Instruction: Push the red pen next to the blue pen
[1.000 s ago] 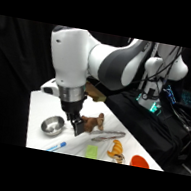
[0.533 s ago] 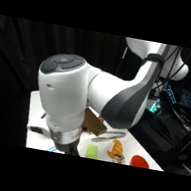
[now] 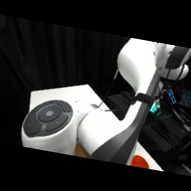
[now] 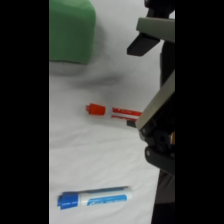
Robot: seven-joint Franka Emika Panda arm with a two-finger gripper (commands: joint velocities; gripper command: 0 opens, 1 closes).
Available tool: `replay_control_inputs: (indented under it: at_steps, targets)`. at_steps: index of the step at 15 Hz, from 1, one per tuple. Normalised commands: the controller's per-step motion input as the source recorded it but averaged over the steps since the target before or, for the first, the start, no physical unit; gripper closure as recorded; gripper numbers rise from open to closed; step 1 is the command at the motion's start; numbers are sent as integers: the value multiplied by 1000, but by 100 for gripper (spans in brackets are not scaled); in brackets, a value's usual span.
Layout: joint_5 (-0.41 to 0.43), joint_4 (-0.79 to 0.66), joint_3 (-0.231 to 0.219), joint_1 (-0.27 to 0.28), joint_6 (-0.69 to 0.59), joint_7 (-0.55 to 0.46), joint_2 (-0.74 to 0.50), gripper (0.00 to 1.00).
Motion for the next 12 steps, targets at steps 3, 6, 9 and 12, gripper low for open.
replay_control_inputs:
  at_steps: [3, 6, 9, 12]
  targets:
    - [3, 732, -26, 89, -192, 5, 415, 0]
    - [25, 659, -24, 70, -202, 2, 380, 0]
    - [37, 566, -23, 51, -175, -6, 347, 0]
    - [55, 520, -20, 30, -171, -14, 322, 0]
